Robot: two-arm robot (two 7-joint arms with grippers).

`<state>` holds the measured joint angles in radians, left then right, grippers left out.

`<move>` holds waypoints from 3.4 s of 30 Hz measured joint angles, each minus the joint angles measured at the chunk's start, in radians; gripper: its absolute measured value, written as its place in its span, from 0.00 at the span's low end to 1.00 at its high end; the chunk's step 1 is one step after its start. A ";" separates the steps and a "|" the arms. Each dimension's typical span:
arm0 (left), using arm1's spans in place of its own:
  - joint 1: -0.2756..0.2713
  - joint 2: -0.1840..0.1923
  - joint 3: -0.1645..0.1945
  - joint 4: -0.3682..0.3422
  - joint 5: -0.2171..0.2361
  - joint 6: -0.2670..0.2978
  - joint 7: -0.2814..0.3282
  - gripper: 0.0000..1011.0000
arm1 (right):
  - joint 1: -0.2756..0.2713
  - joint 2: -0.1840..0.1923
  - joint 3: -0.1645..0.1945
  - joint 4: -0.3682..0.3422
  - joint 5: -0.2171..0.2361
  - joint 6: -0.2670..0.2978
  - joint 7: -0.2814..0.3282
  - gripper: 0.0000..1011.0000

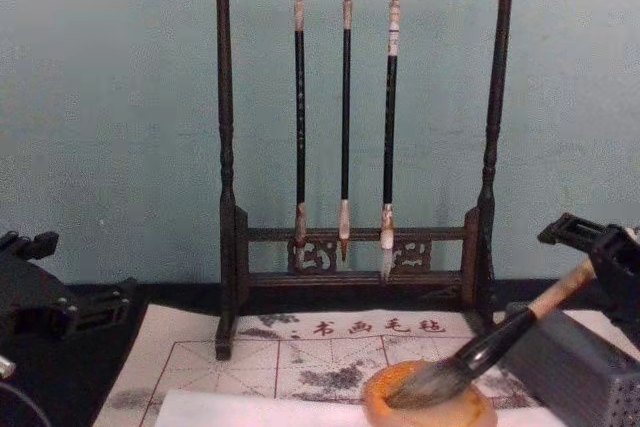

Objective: Pick up the brush from the inkstone, write on the paper, then place the brush back to its original position.

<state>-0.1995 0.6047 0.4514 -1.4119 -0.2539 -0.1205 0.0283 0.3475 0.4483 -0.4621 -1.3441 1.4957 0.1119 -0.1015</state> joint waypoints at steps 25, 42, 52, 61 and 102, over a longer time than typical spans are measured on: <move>0.000 0.000 0.000 0.000 0.000 0.000 0.000 0.99 | -0.009 0.012 0.001 -0.012 0.003 0.000 -0.002 0.99; 0.000 0.000 0.000 0.000 0.000 0.000 0.000 0.99 | -0.143 0.122 0.013 -0.158 0.006 -0.051 0.005 0.99; 0.000 0.000 0.000 0.000 0.000 0.000 0.000 0.99 | -0.231 0.171 0.009 -0.246 -0.153 -0.145 0.080 0.99; 0.000 0.000 0.000 0.000 0.000 0.000 0.000 0.99 | -0.232 0.197 -0.067 -0.236 -0.419 -0.240 0.151 0.99; 0.000 0.000 0.000 0.000 0.000 0.000 0.000 0.99 | -0.195 0.216 -0.152 -0.182 -0.738 -0.288 0.146 0.99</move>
<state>-0.1996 0.6047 0.4514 -1.4119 -0.2539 -0.1205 0.0283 0.1528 0.6646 -0.6141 -1.5265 0.7582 -0.1758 0.0446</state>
